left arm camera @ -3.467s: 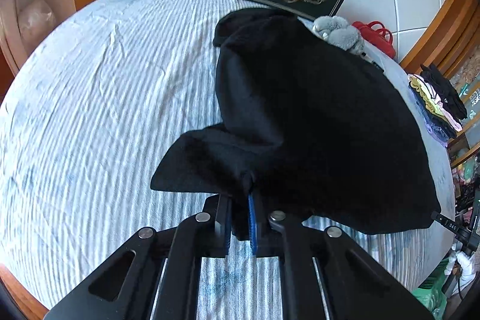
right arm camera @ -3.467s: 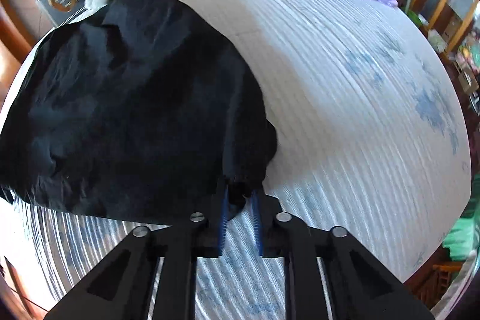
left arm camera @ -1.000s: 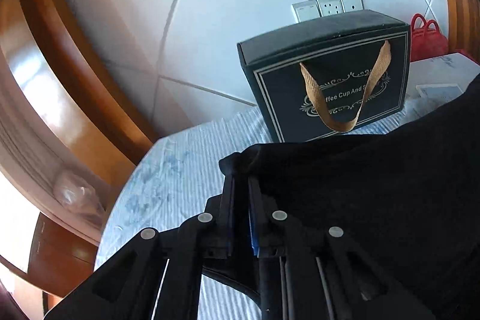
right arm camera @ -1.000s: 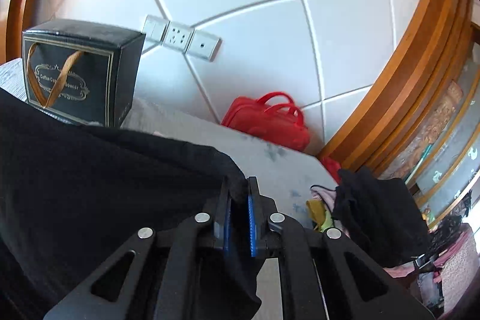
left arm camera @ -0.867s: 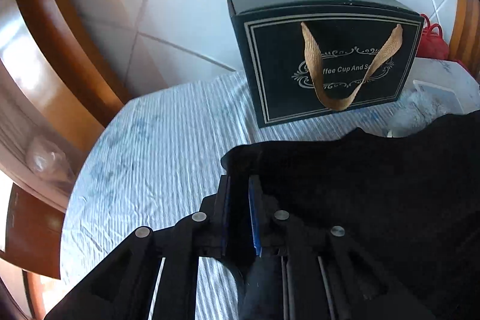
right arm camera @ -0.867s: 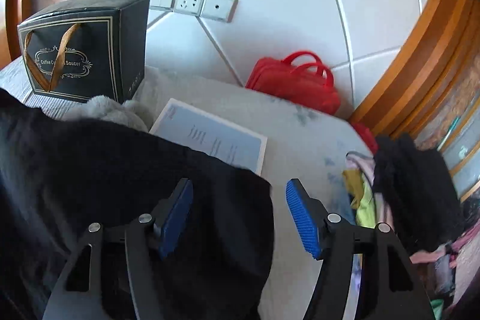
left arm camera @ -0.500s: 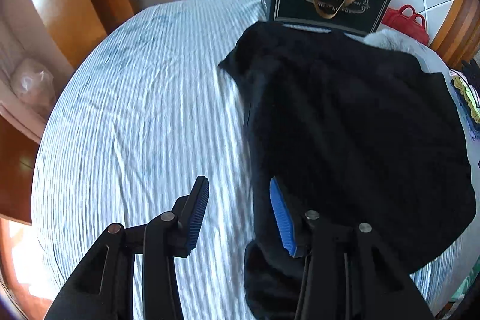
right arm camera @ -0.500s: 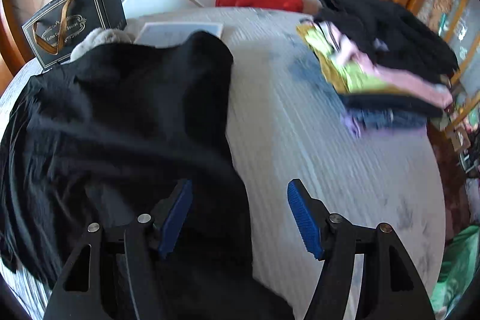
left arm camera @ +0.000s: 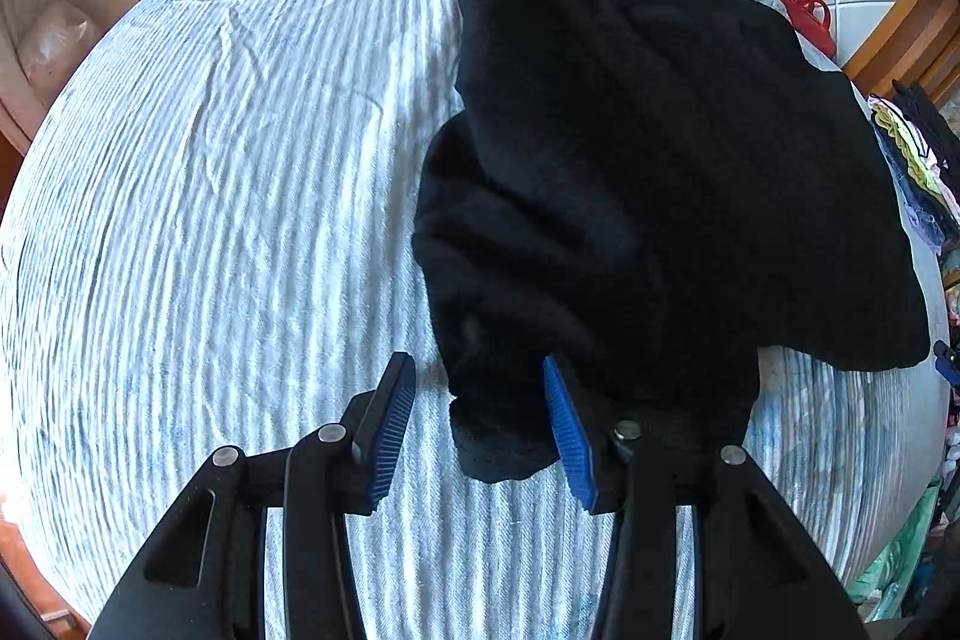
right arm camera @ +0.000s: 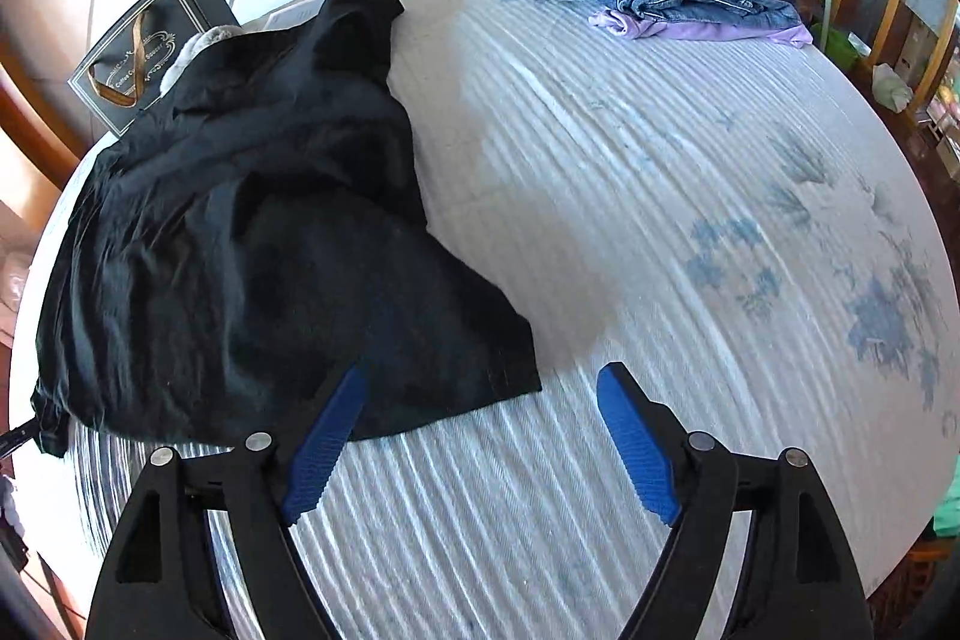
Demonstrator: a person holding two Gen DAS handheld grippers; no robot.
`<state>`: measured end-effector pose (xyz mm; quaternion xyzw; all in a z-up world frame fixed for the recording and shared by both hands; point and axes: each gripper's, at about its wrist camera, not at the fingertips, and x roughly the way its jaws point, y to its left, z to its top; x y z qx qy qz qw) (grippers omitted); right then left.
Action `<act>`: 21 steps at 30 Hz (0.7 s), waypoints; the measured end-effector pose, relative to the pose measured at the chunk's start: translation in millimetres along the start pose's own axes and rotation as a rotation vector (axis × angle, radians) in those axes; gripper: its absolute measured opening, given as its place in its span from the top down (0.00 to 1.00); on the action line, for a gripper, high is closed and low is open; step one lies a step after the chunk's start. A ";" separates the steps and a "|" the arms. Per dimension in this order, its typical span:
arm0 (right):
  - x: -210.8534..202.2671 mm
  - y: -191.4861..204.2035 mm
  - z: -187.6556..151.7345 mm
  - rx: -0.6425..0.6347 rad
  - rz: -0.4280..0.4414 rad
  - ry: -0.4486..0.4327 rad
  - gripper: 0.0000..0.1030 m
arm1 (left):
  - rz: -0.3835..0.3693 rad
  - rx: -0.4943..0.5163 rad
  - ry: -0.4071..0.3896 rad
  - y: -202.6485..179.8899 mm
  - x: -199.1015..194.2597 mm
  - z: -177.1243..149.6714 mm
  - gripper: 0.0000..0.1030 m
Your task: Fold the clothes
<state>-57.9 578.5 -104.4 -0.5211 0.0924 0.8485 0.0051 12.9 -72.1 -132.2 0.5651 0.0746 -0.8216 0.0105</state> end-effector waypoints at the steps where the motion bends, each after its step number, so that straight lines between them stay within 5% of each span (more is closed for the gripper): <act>1: 0.0 0.0 -2.4 -0.006 0.001 -0.007 0.17 | 0.004 0.015 -0.011 -5.3 1.5 0.1 0.55; 9: 26.7 -2.6 6.5 0.047 -0.024 0.010 0.15 | 0.032 0.058 -0.026 -49.9 8.1 -0.6 0.53; 10: 26.9 5.6 7.9 0.029 -0.062 0.007 0.31 | 0.028 0.068 -0.024 -56.9 7.8 -1.5 0.58; 11: 27.2 15.8 8.8 -0.002 -0.103 0.009 0.56 | 0.008 0.073 -0.015 -63.5 7.0 -2.3 0.81; 14: 27.6 51.5 8.7 -0.130 -0.177 0.035 0.91 | -0.007 0.105 -0.014 -82.4 1.6 -3.9 0.91; 21: -49.8 61.8 -0.5 -0.139 -0.196 -0.093 0.93 | -0.011 0.098 -0.154 -74.5 -69.1 -6.3 0.92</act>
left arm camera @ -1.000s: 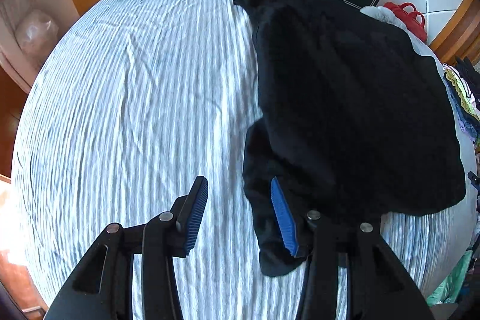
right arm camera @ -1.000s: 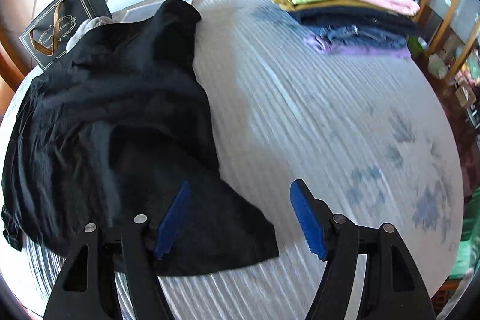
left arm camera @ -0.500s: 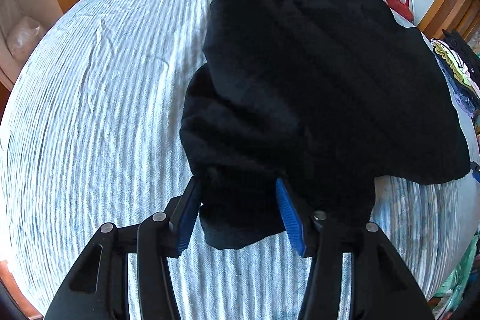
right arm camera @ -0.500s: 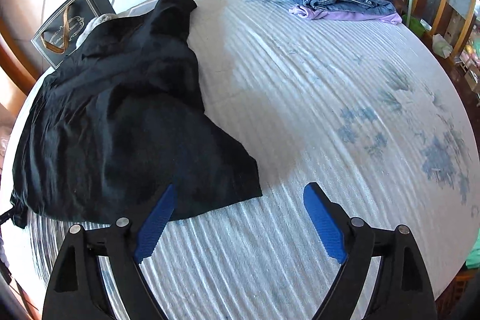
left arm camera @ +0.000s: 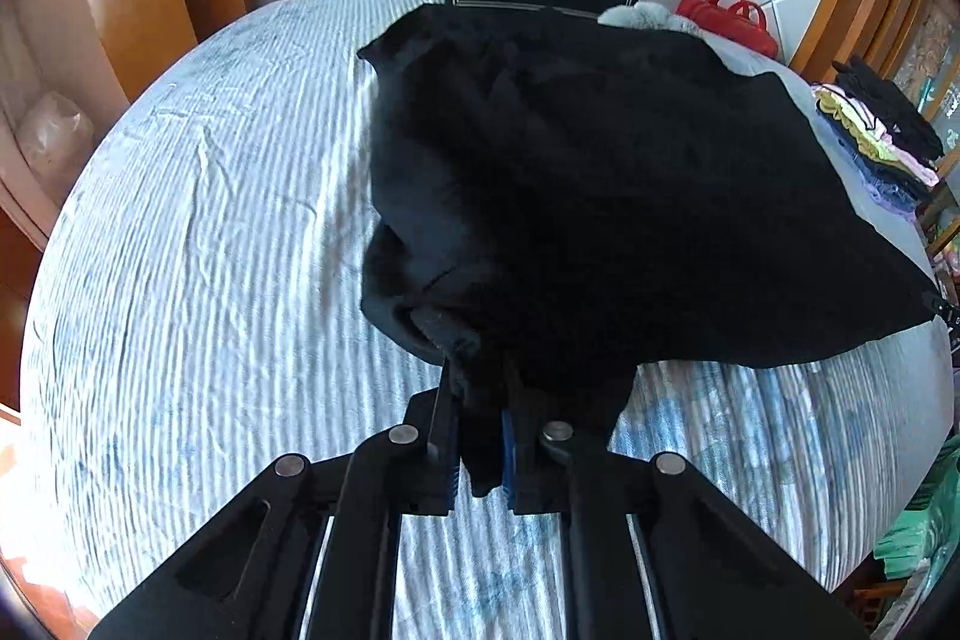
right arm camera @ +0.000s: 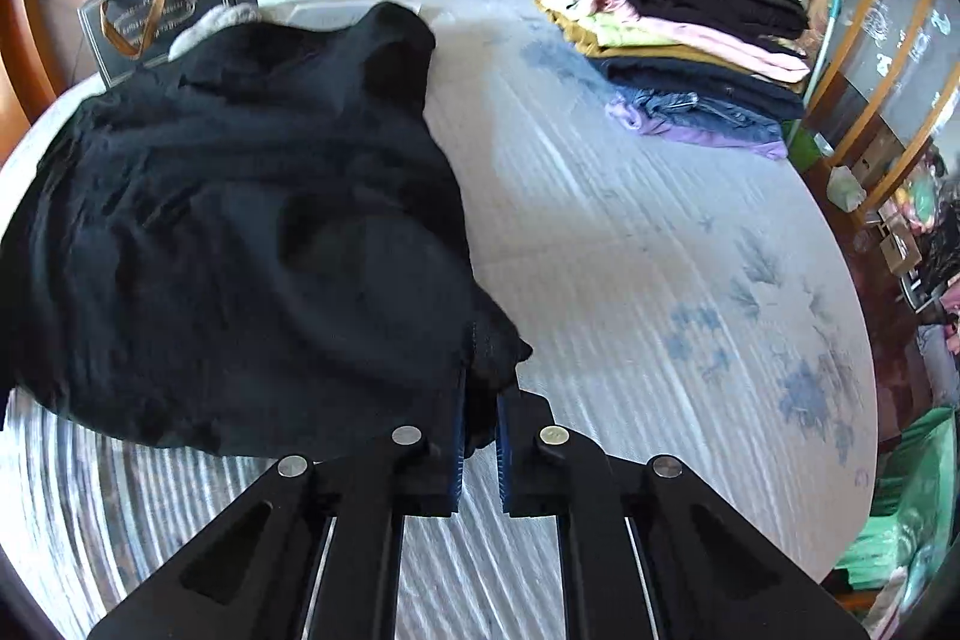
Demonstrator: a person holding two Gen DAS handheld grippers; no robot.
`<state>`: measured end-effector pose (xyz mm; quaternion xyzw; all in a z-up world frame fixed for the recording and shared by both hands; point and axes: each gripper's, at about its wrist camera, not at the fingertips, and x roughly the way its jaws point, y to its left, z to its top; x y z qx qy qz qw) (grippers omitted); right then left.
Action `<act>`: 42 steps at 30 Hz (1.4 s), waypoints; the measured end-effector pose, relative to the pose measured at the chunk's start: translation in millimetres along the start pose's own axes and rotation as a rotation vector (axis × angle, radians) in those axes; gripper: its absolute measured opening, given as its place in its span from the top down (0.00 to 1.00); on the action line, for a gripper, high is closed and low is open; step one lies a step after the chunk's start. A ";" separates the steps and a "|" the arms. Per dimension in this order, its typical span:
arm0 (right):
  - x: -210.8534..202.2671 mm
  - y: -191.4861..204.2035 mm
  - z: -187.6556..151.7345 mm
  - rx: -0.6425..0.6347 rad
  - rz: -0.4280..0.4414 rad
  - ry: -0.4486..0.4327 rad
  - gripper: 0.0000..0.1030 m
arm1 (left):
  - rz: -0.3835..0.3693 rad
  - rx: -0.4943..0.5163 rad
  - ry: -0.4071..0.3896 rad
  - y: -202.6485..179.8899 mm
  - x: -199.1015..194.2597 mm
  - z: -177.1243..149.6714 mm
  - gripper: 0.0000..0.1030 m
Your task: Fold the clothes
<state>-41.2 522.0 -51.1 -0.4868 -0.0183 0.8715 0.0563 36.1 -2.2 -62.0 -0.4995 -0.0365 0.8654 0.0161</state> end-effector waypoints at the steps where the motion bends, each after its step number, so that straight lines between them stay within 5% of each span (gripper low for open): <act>1: -12.4 -5.8 -4.3 0.015 0.015 -0.006 0.94 | -0.010 -0.003 -0.008 3.3 -8.6 -2.5 0.92; 16: -48.6 -26.7 -107.1 0.096 0.018 0.111 0.96 | -0.032 0.034 0.121 33.4 -21.3 -70.3 0.93; 22: -43.5 -28.7 -122.2 0.111 0.008 0.127 0.96 | -0.046 0.030 0.091 36.1 -16.0 -60.2 0.93; 25: -40.8 -31.8 -122.1 0.125 -0.038 0.134 0.91 | -0.055 -0.007 0.065 42.7 -19.4 -47.2 0.83; 27: -43.9 -40.0 -123.6 0.157 -0.035 0.132 0.86 | -0.047 -0.034 0.051 48.9 -20.4 -40.7 0.52; 33: -60.5 -26.4 -116.3 0.126 0.041 0.072 0.71 | -0.080 -0.046 0.124 61.8 -5.4 -47.1 0.50; 35: -55.4 -17.2 -113.3 0.099 0.047 0.082 0.57 | -0.081 -0.024 0.150 57.8 5.0 -58.4 0.50; 42: -26.5 -31.6 -122.9 0.177 0.050 0.167 0.47 | -0.070 -0.026 0.194 48.6 22.2 -64.9 0.50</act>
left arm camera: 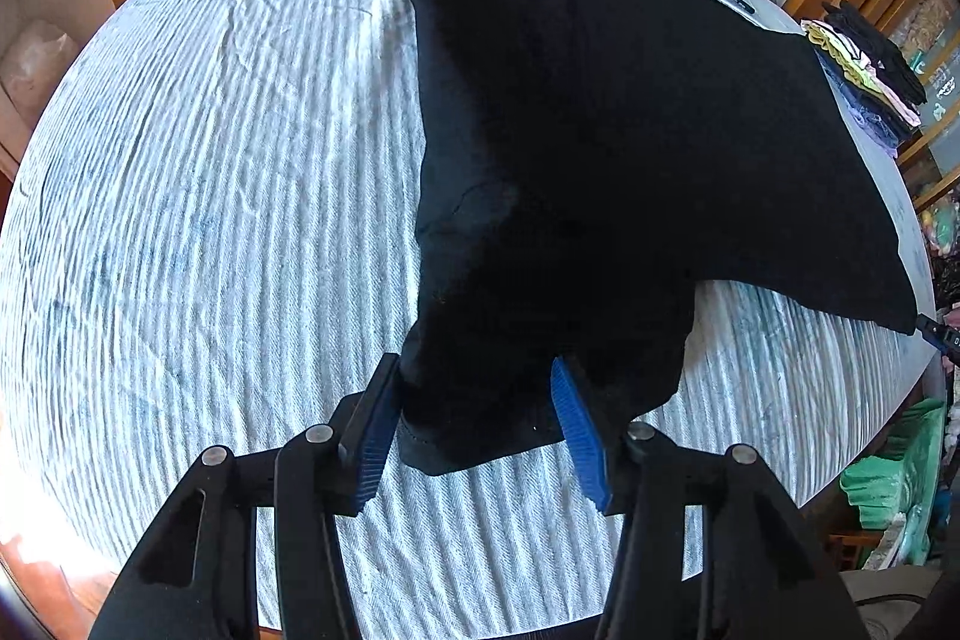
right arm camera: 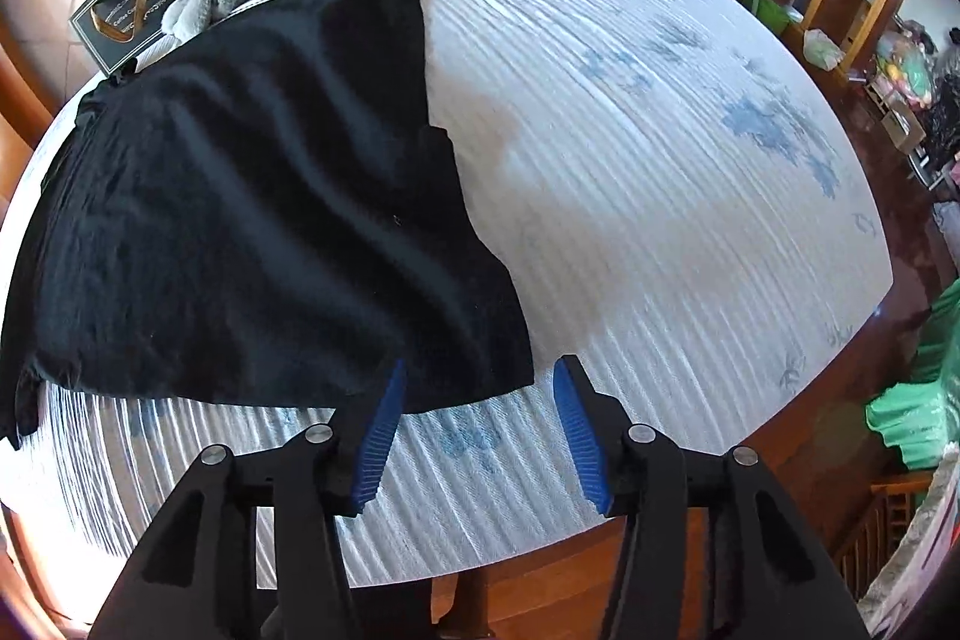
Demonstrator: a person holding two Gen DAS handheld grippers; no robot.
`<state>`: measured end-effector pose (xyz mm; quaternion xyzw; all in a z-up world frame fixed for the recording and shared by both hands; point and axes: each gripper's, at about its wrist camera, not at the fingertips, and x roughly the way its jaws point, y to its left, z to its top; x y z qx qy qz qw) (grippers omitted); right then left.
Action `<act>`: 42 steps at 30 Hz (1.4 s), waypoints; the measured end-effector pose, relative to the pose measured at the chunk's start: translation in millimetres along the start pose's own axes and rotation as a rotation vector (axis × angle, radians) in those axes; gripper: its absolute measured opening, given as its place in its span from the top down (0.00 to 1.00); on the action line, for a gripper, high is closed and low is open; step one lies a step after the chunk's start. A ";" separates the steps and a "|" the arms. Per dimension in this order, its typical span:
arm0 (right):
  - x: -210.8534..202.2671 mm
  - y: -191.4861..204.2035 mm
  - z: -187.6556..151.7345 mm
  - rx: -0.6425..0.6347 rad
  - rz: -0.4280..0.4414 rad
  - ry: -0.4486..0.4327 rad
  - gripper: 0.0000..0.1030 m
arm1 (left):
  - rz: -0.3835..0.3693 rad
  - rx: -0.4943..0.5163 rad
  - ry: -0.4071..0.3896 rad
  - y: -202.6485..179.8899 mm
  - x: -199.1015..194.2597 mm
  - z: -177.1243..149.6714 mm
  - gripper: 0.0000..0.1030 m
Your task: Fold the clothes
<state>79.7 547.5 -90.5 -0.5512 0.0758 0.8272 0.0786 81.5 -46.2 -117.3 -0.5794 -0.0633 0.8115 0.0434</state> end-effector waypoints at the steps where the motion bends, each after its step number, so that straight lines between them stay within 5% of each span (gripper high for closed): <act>1: 3.7 -1.9 0.4 0.011 0.004 0.009 0.43 | -0.010 -0.020 0.002 1.9 0.7 1.6 0.50; 4: 14.8 -2.0 3.0 0.025 0.021 0.040 0.42 | -0.026 -0.055 -0.008 3.4 -1.1 7.2 0.51; 5: 17.7 -0.4 3.6 0.022 0.023 0.047 0.42 | -0.022 -0.056 -0.019 2.5 -2.6 9.0 0.56; 6: 20.5 1.3 4.3 0.020 0.025 0.054 0.42 | -0.015 -0.056 -0.030 1.4 -4.3 11.0 0.76; 8: 24.9 3.9 6.2 0.009 0.014 0.057 0.69 | -0.001 -0.056 -0.047 -0.7 -8.9 16.3 0.94; 11: 23.5 7.6 12.1 -0.022 0.005 0.054 0.97 | -0.004 -0.052 -0.081 -6.3 -22.7 26.3 0.96; 16: -6.8 10.2 34.7 -0.025 0.055 -0.030 0.97 | -0.044 0.004 -0.162 -25.3 -61.7 61.4 0.96; 24: 0.8 23.4 137.7 -0.041 0.125 -0.105 0.96 | -0.004 0.075 -0.226 -28.7 -53.0 192.1 0.93; 26: 10.2 21.1 166.7 -0.007 0.136 -0.137 0.73 | -0.008 0.068 -0.215 -18.4 -45.7 213.3 0.83; 29: 14.5 16.5 190.4 0.024 0.132 -0.156 0.56 | 0.020 0.074 -0.224 -10.5 -53.0 228.0 0.62; 33: 11.1 0.5 191.1 0.051 0.077 -0.188 0.56 | 0.078 0.088 -0.249 10.3 -67.2 218.8 0.42; 37: 16.7 -24.1 167.7 0.134 0.069 -0.130 0.55 | 0.217 0.141 -0.183 25.3 -47.9 177.6 0.42; 42: 25.3 -25.3 125.0 0.172 0.063 -0.042 0.55 | 0.181 0.112 -0.134 26.8 -17.0 137.7 0.42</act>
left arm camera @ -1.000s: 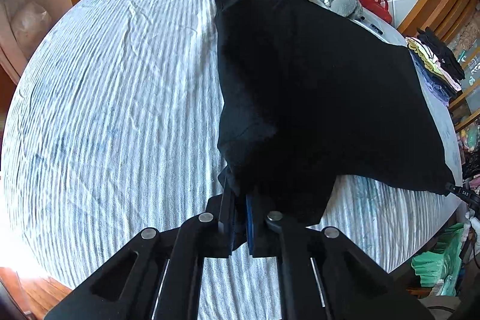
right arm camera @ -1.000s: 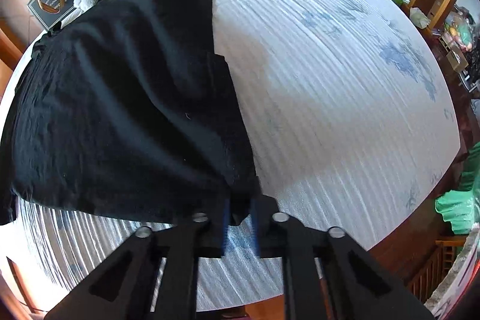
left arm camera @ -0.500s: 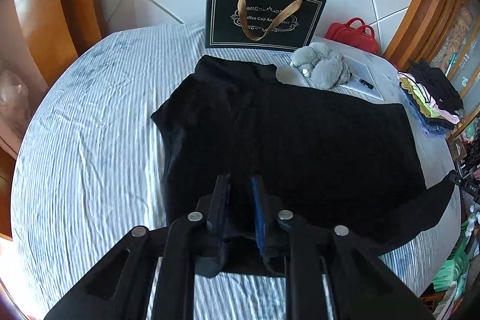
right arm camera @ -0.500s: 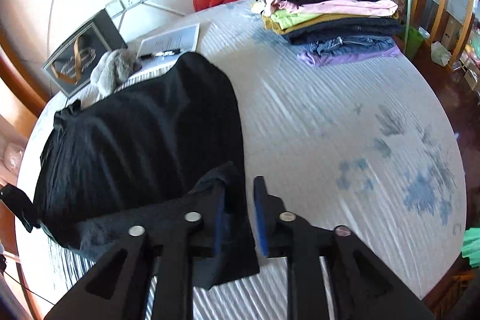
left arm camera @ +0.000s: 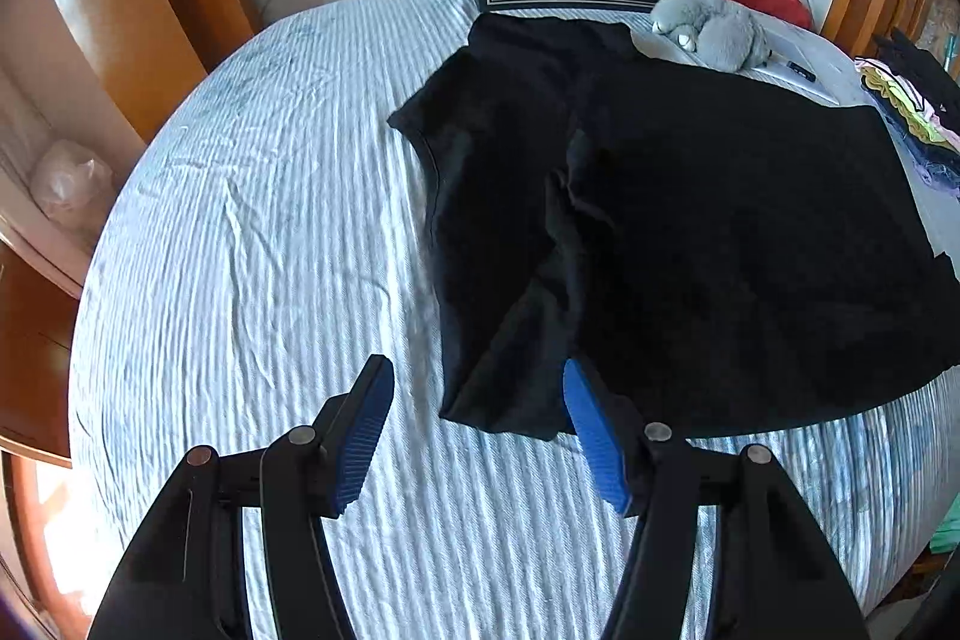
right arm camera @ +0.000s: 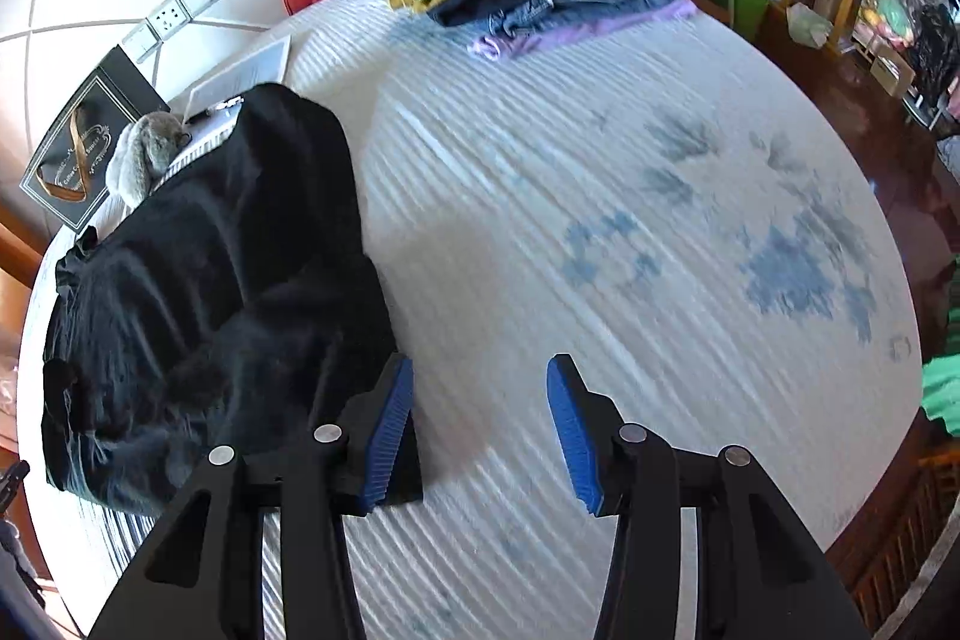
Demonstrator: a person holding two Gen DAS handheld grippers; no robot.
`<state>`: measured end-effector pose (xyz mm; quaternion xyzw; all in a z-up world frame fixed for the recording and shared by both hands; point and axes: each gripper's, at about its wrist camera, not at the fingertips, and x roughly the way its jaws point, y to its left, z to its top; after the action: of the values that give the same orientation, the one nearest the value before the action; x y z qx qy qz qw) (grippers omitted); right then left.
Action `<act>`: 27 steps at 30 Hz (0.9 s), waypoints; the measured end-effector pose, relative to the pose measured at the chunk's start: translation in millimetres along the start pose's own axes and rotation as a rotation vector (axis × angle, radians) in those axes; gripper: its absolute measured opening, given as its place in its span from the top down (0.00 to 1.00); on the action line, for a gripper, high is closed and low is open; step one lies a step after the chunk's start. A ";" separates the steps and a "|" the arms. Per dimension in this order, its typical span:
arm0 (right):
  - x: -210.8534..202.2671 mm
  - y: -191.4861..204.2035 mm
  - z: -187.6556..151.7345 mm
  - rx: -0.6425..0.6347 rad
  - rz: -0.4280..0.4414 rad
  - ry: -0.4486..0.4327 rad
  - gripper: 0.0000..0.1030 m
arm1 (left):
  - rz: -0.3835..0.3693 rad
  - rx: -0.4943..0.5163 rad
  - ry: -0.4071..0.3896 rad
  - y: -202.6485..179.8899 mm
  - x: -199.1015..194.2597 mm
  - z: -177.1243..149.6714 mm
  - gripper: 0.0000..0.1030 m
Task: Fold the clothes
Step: 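Pinch the shirt edge with the right gripper and pull it flat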
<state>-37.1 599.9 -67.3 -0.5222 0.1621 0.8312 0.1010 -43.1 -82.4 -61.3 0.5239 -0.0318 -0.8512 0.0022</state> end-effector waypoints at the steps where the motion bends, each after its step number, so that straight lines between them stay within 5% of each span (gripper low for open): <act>1: 1.5 0.6 -7.2 0.007 0.007 0.012 0.55 | -0.007 0.008 0.005 -3.7 5.3 -3.0 0.42; 5: 7.4 11.2 -24.5 0.004 0.019 0.036 0.53 | 0.019 0.065 0.016 -19.2 28.4 -1.5 0.42; 9: 17.6 29.6 -29.7 -0.045 0.020 0.050 0.41 | 0.029 0.102 0.031 -30.3 45.7 3.0 0.43; 10: 21.4 34.6 -30.4 -0.061 0.021 0.057 0.41 | 0.026 0.099 0.041 -30.3 48.1 3.4 0.48; 11: 26.3 39.3 -31.4 -0.076 0.022 0.069 0.41 | 0.020 0.092 0.049 -29.7 49.2 3.8 0.72; 12: 32.3 43.6 -33.1 -0.086 0.023 0.086 0.41 | 0.006 0.077 0.051 -27.4 47.0 4.5 0.81; 13: 37.6 48.5 -35.3 -0.102 0.020 0.100 0.56 | -0.008 0.062 0.053 -25.2 44.8 5.2 0.84; 14: 42.6 54.6 -37.5 -0.134 -0.005 0.115 0.89 | -0.015 0.047 0.052 -22.1 40.9 5.6 0.93; 15: 45.7 60.7 -39.3 -0.171 -0.052 0.125 0.97 | -0.006 0.033 0.039 -17.0 32.7 5.3 0.94; 21: 2.2 41.5 -38.9 -0.177 -0.116 0.040 0.97 | 0.020 -0.043 -0.009 20.8 -14.8 -5.2 0.95; 27: 9.5 8.6 -57.0 -0.158 -0.232 0.160 0.90 | 0.000 -0.038 0.140 35.4 1.2 -50.5 0.91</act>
<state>3.5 570.6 -97.4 -0.6085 0.0421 0.7797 0.1418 0.3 -120.4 -83.1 0.5822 -0.0155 -0.8128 0.0147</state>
